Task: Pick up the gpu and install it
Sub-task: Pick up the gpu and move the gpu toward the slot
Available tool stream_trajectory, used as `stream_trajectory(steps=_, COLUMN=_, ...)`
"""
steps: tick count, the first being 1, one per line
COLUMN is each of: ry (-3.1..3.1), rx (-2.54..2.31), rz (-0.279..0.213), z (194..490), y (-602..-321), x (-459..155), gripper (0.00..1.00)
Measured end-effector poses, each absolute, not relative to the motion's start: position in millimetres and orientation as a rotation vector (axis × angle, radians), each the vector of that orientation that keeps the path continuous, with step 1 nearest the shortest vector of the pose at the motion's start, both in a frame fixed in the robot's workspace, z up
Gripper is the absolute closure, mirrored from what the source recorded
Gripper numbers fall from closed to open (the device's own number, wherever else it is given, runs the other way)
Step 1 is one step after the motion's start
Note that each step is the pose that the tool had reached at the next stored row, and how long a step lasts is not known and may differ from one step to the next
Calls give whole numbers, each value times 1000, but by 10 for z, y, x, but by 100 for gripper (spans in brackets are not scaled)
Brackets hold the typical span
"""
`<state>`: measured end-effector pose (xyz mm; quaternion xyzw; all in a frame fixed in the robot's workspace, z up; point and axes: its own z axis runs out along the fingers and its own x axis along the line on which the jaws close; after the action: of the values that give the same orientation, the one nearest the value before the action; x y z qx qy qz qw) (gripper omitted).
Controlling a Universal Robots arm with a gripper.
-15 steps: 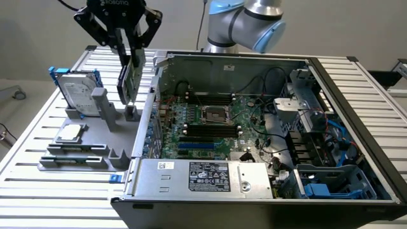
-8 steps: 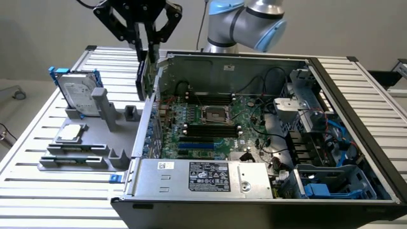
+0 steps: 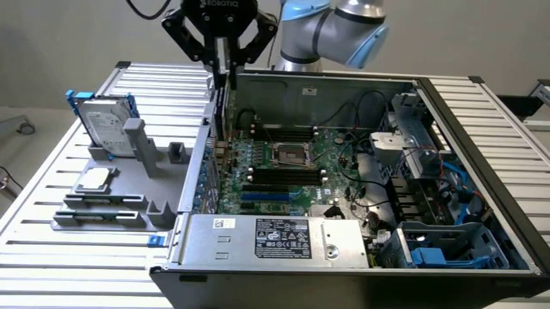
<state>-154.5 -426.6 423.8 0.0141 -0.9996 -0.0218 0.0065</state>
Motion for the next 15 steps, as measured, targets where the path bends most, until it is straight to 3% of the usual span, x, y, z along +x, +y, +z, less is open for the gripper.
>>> stream_trajectory(steps=15, ry=-3128, rx=44, rz=-67, z=3964, y=-4107, x=-860, gripper=74)
